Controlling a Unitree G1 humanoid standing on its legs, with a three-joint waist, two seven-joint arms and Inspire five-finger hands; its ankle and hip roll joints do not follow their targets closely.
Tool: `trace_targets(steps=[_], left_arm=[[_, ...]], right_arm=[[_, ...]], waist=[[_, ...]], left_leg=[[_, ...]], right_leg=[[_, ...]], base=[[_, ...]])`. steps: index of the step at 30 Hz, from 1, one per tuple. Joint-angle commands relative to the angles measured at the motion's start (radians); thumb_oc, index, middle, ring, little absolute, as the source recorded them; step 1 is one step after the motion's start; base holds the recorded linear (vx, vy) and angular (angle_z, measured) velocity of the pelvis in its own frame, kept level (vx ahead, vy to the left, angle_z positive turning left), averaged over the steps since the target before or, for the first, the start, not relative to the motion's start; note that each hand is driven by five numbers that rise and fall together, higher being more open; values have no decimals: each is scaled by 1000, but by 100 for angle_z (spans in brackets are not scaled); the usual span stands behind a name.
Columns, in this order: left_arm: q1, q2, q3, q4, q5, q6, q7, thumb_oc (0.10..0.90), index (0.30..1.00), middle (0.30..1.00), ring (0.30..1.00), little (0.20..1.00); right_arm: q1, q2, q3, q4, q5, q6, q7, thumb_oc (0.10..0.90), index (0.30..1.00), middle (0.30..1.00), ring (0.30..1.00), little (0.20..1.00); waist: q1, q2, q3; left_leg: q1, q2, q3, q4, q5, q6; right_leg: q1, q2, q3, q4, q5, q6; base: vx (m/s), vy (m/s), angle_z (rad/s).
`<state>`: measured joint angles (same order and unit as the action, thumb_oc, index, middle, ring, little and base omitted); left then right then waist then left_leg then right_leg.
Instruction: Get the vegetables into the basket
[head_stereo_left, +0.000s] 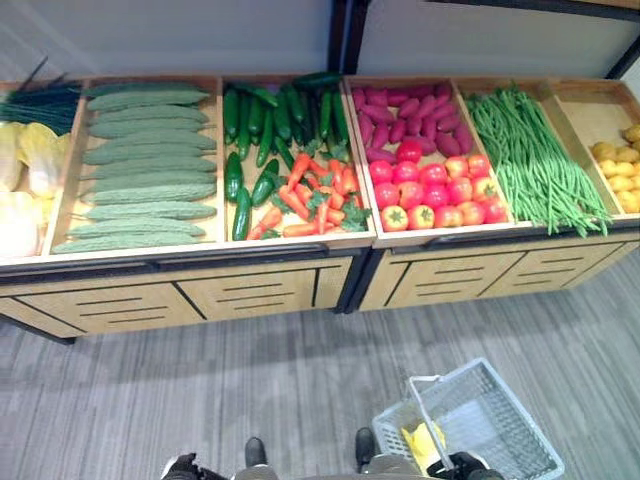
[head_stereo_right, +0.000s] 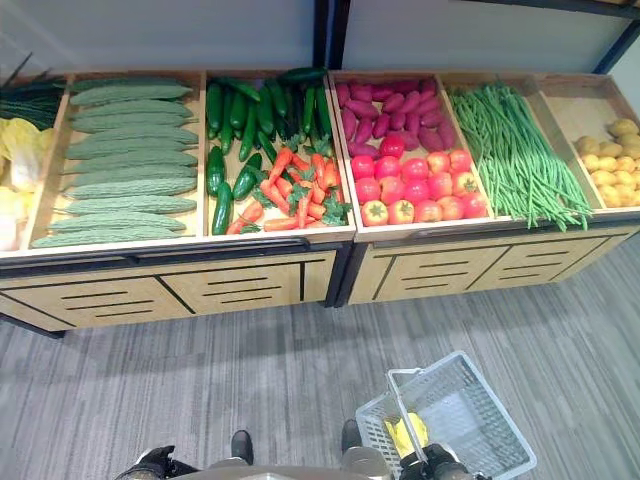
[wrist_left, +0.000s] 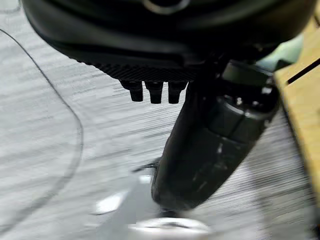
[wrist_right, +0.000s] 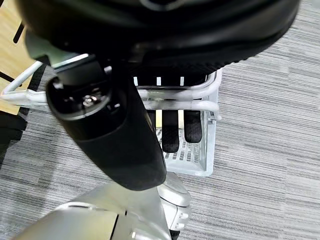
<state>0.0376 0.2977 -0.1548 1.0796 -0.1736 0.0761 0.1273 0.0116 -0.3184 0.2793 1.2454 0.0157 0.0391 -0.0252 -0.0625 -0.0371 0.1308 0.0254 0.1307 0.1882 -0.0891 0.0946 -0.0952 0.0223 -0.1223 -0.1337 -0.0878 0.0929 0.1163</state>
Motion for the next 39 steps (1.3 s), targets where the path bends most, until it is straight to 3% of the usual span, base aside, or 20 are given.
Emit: trace_targets(steps=[1, 2, 4, 7, 8, 10, 11, 13, 16, 17, 21, 22, 25, 28, 30, 32, 35, 39], left_arm=[[-36, 58, 55, -278, -77, -84, 7, 900, 1000, 1000, 1000, 1000], [-31, 59, 55, -284, -76, -80, 7, 900, 1000, 1000, 1000, 1000], [89, 121, 132, -644, -95, -103, -13, 900, 1000, 1000, 1000, 1000], [121, 136, 190, -687, -94, -104, -17, 900, 1000, 1000, 1000, 1000], [139, 156, 239, -791, -86, -113, -16, 900, 1000, 1000, 1000, 1000], [140, 168, 260, -826, -72, -120, -8, 900, 1000, 1000, 1000, 1000], [137, 218, 317, -920, -8, -141, 13, 900, 1000, 1000, 1000, 1000], [138, 224, 333, -940, 4, -144, 19, 900, 1000, 1000, 1000, 1000], [104, 326, 404, -1049, 147, -165, 64, 900, 1000, 1000, 1000, 1000], [105, 327, 406, -1052, 149, -163, 64, 900, 1000, 1000, 1000, 1000], [-2, 508, 407, -1080, 349, -157, 138, 900, 1000, 1000, 1000, 1000], [-5, 510, 405, -1077, 350, -158, 140, 900, 1000, 1000, 1000, 1000], [-62, 643, 381, -1050, 454, -148, 163, 900, 1000, 1000, 1000, 1000], [-125, 764, 333, -1005, 534, -137, 178, 900, 1000, 1000, 1000, 1000], [-225, 881, 226, -948, 631, -124, 175, 900, 1000, 1000, 1000, 1000], [-295, 943, 135, -898, 691, -114, 167, 900, 1000, 1000, 1000, 1000], [-399, 978, 6, -829, 740, -105, 152, 900, 1000, 1000, 1000, 1000], [-639, 1002, -284, -675, 850, -85, 142, 900, 1000, 1000, 1000, 1000]], right_arm=[[-31, -29, -29, -53, 30, -23, 0, 400, 300, 300, 300, 300], [-29, -29, -29, -54, 29, -22, 0, 400, 300, 300, 300, 300], [9, -54, -76, -94, 22, -20, 18, 400, 300, 300, 300, 300], [18, -61, -92, -90, 17, -17, 33, 400, 300, 300, 300, 300], [30, -66, -110, -84, 12, -16, 42, 400, 300, 300, 300, 300], [34, -67, -115, -79, 12, -16, 45, 400, 300, 300, 300, 300], [45, -70, -126, -78, 15, -21, 47, 400, 300, 300, 300, 300], [47, -71, -129, -78, 15, -23, 48, 400, 300, 300, 300, 300], [50, -78, -134, -62, 12, -34, 38, 400, 300, 300, 300, 300], [49, -75, -133, -61, 12, -34, 38, 400, 300, 300, 300, 300], [38, -82, -117, -39, 1, -48, 21, 400, 300, 300, 300, 300], [38, -81, -117, -39, 1, -48, 21, 400, 300, 300, 300, 300], [45, -84, -108, -33, -7, -55, 14, 400, 300, 300, 300, 300], [59, -91, -98, -26, -17, -62, 8, 400, 300, 300, 300, 300], [70, -98, -91, -13, -29, -68, 1, 400, 300, 300, 300, 300], [70, -107, -84, -8, -37, -70, -5, 400, 300, 300, 300, 300], [70, -113, -78, -3, -39, -75, -9, 400, 300, 300, 300, 300], [65, -122, -75, 0, -45, -83, -18, 400, 300, 300, 300, 300]], waist=[[8, -21, 30], [7, -21, 29], [14, -16, 36], [14, -16, 31], [17, -14, 28], [17, -12, 25], [15, -7, 19], [13, -8, 17], [2, 7, 1], [2, 5, 2], [-29, 31, -21], [-28, 30, -21], [-49, 47, -30], [-75, 67, -39], [-100, 84, -46], [-118, 99, -48], [-137, 113, -48], [-160, 134, -46]], left_leg=[[57, -15, -1, 15, -51, -13], [58, -15, -2, 15, -51, -13], [60, -14, -9, 21, -53, -14], [65, -14, -6, 24, -56, -16], [69, -13, -6, 26, -59, -17], [73, -14, -6, 25, -61, -18], [83, -12, -1, 17, -60, -21], [87, -11, 0, 16, -61, -22], [100, -7, 9, 8, -65, -26], [101, -6, 10, 8, -66, -26], [122, -13, 29, 5, -76, -28], [123, -13, 30, 5, -76, -28], [132, -18, 43, 3, -80, -28], [137, -20, 56, 2, -81, -30], [136, -22, 69, 2, -82, -32], [135, -25, 78, 2, -80, -35], [130, -26, 87, 2, -78, -36], [113, -29, 102, 2, -72, -39]], right_leg=[[-44, -22, 5, 25, 6, 56], [-43, -22, 5, 25, 6, 56], [-33, -23, -5, 20, 4, 55], [-25, -21, -10, 19, 1, 54], [-18, -21, -12, 17, -2, 53], [-13, -21, -14, 16, -4, 52], [-6, -18, -15, 14, -8, 51], [-3, -18, -14, 14, -9, 51], [3, -16, -8, 11, -11, 52], [4, -16, -8, 11, -11, 52], [10, -17, 17, 9, -11, 54], [10, -17, 18, 9, -11, 55], [8, -16, 35, 9, -9, 56], [3, -18, 47, 8, -3, 61], [-6, -18, 63, 7, 3, 65], [-14, -19, 72, 7, 8, 67], [-23, -20, 78, 7, 12, 70], [-52, -21, 94, 8, 24, 75]], base=[[-3, -10, 4], [0, 0, 0], [-7, -28, 7], [-2, -9, 2], [0, 0, 0], [10, -3, -2], [0, 0, 0], [0, 0, 0], [16, -2, 2], [48, 11, 2], [28, 16, -2], [42, 26, -13], [30, 22, -19], [24, 17, -10], [24, 26, -13], [9, 22, -22], [6, 11, -20], [-5, 14, -15]])
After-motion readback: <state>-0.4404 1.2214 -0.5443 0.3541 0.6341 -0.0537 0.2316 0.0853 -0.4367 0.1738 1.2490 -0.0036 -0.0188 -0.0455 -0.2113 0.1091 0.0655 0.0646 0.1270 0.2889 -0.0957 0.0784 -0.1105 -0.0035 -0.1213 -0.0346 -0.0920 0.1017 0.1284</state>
